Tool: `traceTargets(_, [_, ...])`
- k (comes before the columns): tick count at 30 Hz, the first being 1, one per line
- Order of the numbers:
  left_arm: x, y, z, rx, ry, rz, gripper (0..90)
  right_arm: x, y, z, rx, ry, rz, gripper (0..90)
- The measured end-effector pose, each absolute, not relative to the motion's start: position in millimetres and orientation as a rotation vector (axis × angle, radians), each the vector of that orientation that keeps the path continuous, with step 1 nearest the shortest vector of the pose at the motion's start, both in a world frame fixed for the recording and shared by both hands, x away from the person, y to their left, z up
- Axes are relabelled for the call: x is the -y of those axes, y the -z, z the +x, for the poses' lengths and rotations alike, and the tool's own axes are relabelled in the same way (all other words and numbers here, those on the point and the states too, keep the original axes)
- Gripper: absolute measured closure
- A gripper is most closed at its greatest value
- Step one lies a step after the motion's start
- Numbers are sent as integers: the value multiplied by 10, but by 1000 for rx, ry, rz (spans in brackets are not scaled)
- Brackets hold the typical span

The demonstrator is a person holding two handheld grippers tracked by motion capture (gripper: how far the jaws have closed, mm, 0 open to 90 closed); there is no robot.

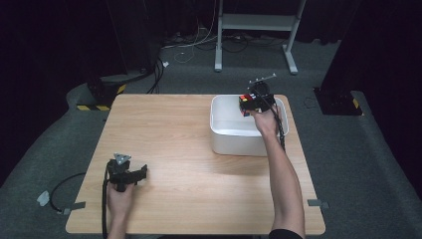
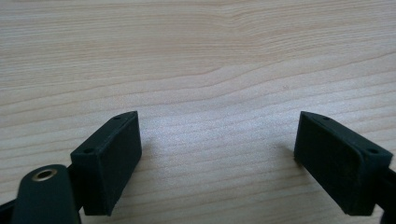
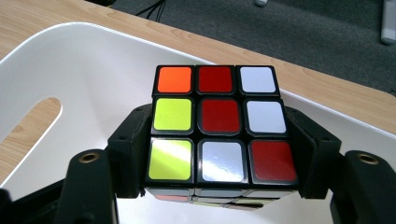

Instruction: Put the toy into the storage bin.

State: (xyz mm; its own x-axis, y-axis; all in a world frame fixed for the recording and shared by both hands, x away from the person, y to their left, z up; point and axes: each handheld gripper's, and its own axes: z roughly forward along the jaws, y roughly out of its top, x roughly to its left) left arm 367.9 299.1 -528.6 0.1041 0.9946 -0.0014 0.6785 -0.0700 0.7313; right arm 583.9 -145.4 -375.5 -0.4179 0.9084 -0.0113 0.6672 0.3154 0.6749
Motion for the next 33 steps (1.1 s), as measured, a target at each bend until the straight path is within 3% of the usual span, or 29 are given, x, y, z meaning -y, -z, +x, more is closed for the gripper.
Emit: traceTargets(33, [-2991,5286,3680,-1632,-708,1812,150,1571,3654,5674,-2196,-897,1365,336])
